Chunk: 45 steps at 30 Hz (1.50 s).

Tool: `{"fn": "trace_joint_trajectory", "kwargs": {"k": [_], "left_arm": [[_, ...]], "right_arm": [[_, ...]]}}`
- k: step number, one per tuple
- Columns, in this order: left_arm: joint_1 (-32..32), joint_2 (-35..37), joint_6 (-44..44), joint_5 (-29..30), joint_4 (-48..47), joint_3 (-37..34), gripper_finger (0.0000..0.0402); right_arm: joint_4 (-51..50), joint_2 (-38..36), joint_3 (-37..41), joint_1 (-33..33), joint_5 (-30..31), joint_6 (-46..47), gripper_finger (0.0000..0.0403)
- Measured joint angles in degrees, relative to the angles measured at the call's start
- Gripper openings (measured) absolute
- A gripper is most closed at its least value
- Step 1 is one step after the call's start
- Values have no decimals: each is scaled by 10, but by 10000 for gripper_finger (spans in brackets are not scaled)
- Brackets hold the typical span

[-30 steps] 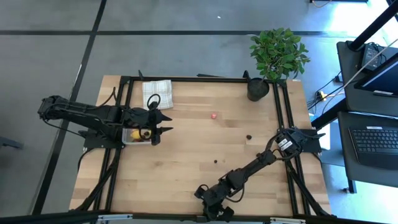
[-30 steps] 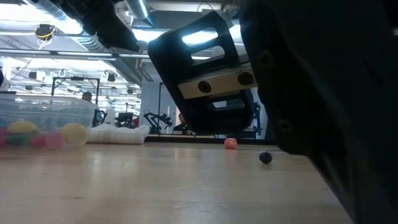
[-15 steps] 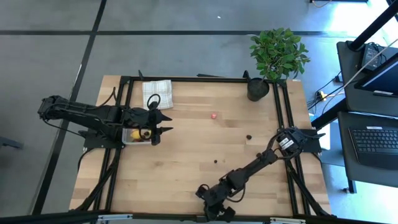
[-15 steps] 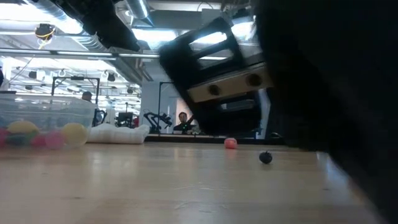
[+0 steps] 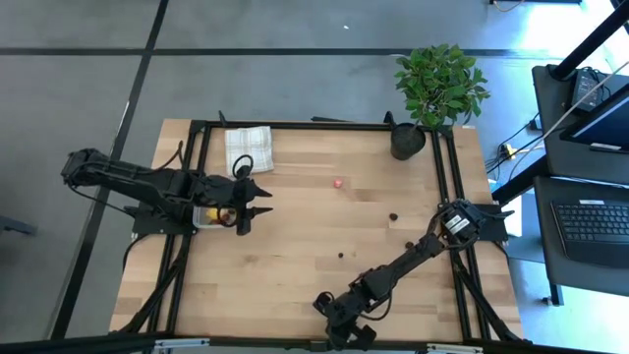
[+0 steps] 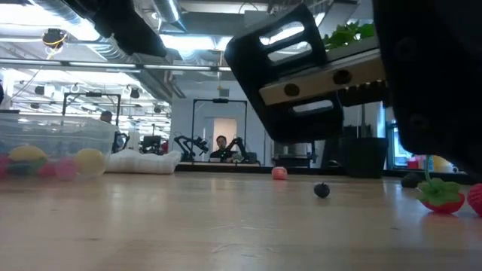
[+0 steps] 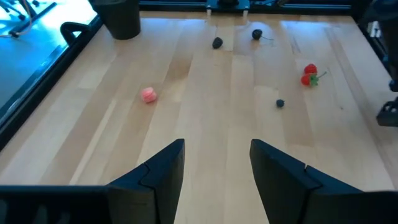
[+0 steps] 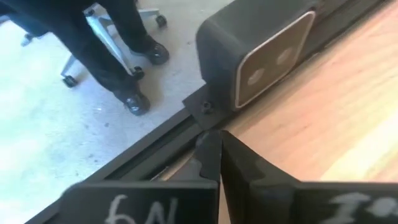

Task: Pick and placing Produce into tupperware
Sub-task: Put the bottom blue berry into the transparent bin

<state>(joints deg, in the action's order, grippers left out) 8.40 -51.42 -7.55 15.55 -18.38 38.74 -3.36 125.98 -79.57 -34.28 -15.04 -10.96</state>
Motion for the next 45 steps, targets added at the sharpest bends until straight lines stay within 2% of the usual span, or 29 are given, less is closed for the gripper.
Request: {"fn": "trace_joint_trajectory", "kwargs": {"k": [11, 14, 24, 34, 37, 41, 45], "left_arm": [[15, 0, 0, 0, 0, 0, 176], [15, 0, 0, 0, 0, 0, 176], [15, 0, 0, 0, 0, 0, 176], [15, 0, 0, 0, 0, 0, 176], [15, 0, 0, 0, 0, 0, 176], [15, 0, 1, 0, 0, 0, 176], [15, 0, 2, 0, 0, 0, 176]], "right_arm": [[-5, 1, 0, 4, 33, 11, 3], [-10, 0, 0, 6, 61, 18, 3], [-18, -1, -3, 28, 81, 48, 7], [-246, -1, -126, 33, 94, 47, 16], [-329, -1, -170, 33, 89, 48, 36], [-403, -1, -217, 29, 137, 135, 75], [-472, -2, -265, 29, 142, 170, 109]]}}
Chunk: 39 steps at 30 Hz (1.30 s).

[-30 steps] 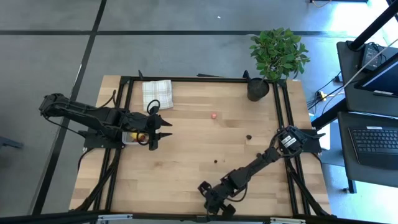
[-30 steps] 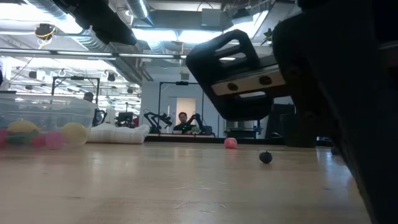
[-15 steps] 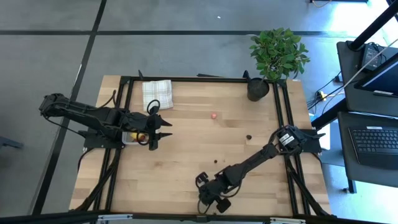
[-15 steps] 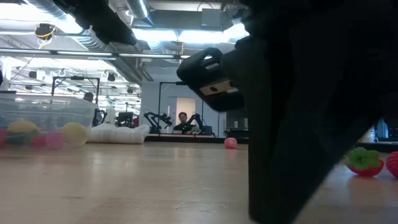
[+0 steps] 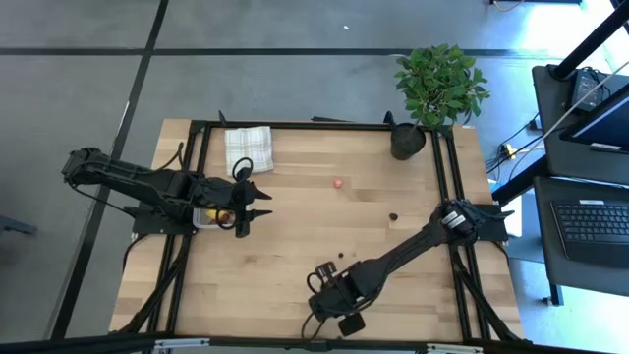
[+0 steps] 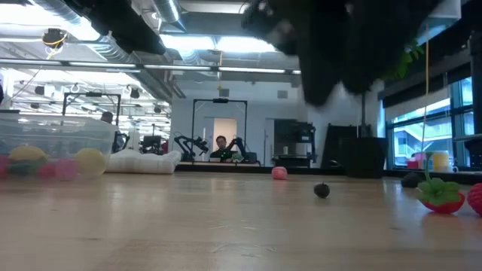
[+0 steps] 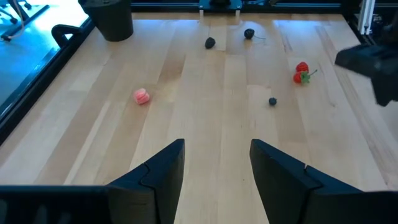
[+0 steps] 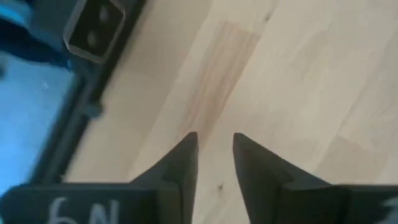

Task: Pick and placing Produce into tupperware
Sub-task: Put the bottom blue berry into the transparent bin

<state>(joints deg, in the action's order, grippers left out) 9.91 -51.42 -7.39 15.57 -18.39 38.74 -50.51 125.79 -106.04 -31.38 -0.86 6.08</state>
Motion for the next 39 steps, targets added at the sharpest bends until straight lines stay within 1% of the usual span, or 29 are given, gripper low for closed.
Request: {"fn": "trace_joint_trajectory", "kwargs": {"k": [3, 8, 12, 15, 17, 22, 24, 29, 35, 39], "left_arm": [[0, 0, 0, 0, 0, 0, 176], [0, 0, 0, 0, 0, 0, 176], [0, 0, 0, 0, 0, 0, 176], [0, 0, 1, 0, -1, 0, 176], [0, 0, 1, 0, -1, 0, 176], [0, 0, 1, 0, -1, 0, 176], [0, 0, 1, 0, -2, 0, 176], [0, 0, 1, 0, -4, 0, 176], [0, 0, 1, 0, -10, 0, 176], [0, 0, 1, 0, -33, 0, 176]], "right_arm": [[-17, -1, -25, -3, 0, 48, 137], [-16, -1, -41, -18, -2, 144, 200], [-17, -1, -41, -39, -3, 179, 242], [-16, -1, -41, -62, 1, 196, 258], [-12, -1, -41, -77, 14, 209, 262], [17, -1, -41, -107, 86, 222, 259], [31, -1, -41, -113, 106, 223, 255], [67, 3, -41, -117, 110, 224, 246], [68, 32, -41, -121, 102, 222, 233], [75, 41, -41, -126, 98, 222, 220]]}}
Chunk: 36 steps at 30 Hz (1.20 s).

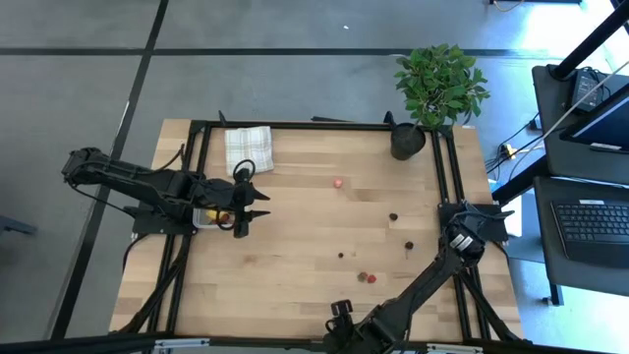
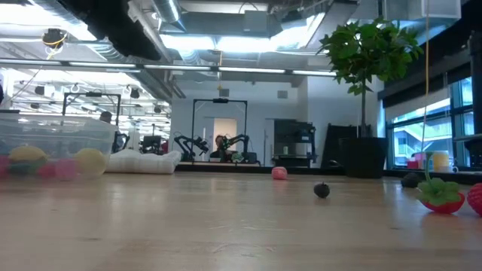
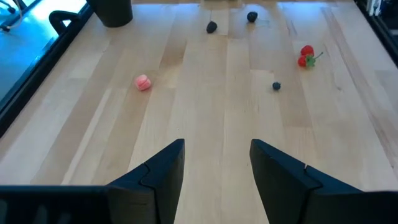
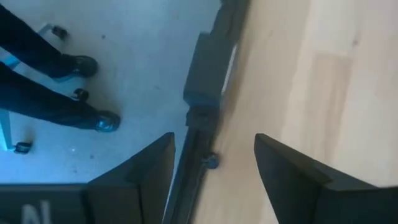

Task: Pick and placing Produce into tupperware
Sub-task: Put the bottom blue berry into the transparent bin

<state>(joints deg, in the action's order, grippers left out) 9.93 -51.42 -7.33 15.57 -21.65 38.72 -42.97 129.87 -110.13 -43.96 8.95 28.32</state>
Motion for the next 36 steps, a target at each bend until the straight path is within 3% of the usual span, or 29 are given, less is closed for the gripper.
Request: {"fn": "trace_joint_trajectory", "kwargs": {"k": [23, 36], "left_arm": [[0, 0, -2, -2, -22, 0, 176], [0, 0, -2, -2, -22, 0, 176]], "right_arm": [[-1, 72, -1, -9, -5, 15, 204], [-21, 72, -1, -9, -9, 28, 144]]}}
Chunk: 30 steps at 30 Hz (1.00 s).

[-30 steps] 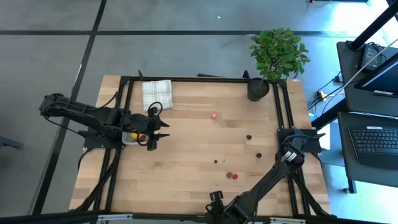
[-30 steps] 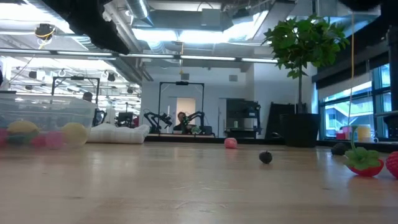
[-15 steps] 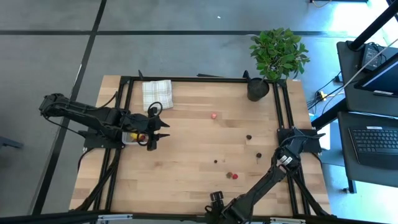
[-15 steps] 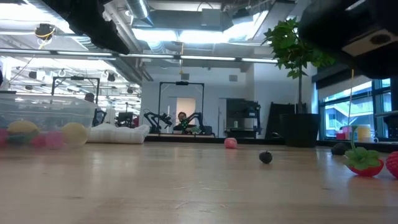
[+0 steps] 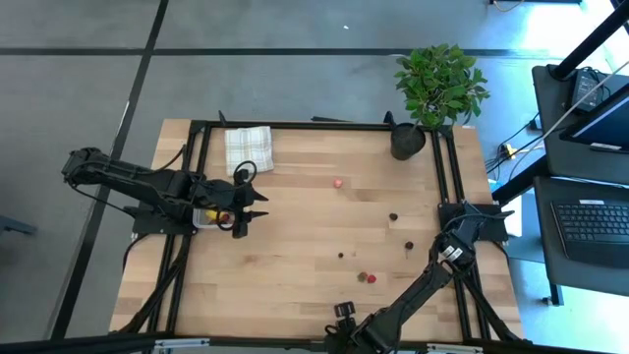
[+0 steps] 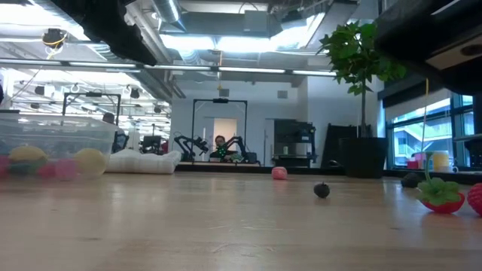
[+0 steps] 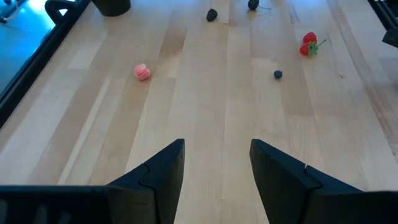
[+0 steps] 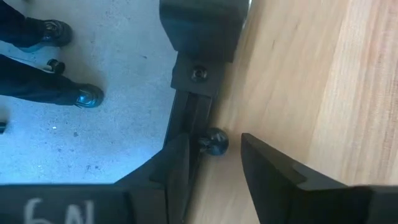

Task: Pick and placing Produce into tupperware
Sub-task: Put the bottom blue berry into the transparent bin

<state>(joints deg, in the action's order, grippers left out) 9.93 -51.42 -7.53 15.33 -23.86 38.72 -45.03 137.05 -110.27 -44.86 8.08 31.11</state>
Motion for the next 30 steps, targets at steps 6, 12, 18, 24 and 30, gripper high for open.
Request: {"fn": "trace_joint_trajectory", "kwargs": {"k": [6, 12, 18, 24, 30], "left_arm": [[0, 0, 0, 0, 0, 0, 176], [0, 0, 1, 0, 0, 0, 176], [0, 0, 1, 0, 0, 0, 176], [0, 0, 1, 0, 0, 0, 176], [0, 0, 1, 0, 0, 0, 176]], "right_arm": [[10, 0, 1, 0, 0, 0, 135], [13, 1, 1, 0, -1, 0, 124], [16, 1, 1, 1, -2, 0, 96], [15, 1, 1, 1, -2, 0, 62], [7, 1, 1, 1, -2, 0, 45]]}}
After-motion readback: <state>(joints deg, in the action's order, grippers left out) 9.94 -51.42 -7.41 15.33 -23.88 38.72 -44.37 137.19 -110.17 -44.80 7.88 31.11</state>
